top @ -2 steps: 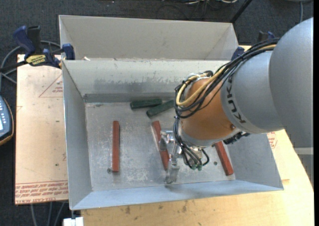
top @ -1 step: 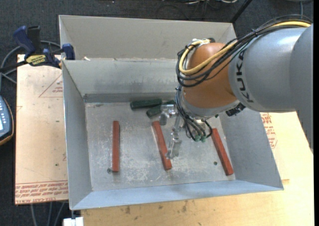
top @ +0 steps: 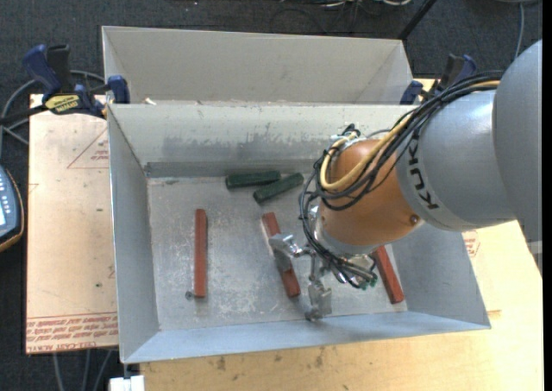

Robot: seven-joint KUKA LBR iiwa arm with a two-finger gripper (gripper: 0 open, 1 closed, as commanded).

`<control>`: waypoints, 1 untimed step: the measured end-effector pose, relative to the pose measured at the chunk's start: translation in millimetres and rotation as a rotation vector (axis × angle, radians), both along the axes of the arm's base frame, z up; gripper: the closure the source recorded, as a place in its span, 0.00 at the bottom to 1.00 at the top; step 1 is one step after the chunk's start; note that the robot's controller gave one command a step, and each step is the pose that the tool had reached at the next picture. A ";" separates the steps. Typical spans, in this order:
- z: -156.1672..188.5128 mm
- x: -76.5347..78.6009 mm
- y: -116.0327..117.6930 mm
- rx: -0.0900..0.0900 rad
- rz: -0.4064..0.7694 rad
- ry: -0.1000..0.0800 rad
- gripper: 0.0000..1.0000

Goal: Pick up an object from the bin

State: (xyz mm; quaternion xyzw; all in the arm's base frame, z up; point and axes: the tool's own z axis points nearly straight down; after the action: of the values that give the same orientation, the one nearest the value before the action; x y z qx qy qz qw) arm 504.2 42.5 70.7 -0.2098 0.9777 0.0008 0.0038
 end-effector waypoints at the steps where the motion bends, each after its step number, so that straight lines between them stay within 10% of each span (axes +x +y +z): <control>1: 88.0 -19.8 -27.5 -0.003 -0.071 0.000 0.00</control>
Offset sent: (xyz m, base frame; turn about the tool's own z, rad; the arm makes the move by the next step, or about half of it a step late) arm -0.0216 -0.0266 0.0845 0.0675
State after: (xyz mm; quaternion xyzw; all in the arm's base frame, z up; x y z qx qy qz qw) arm 484.3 15.0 158.7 -0.1749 0.9846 -0.0006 0.0036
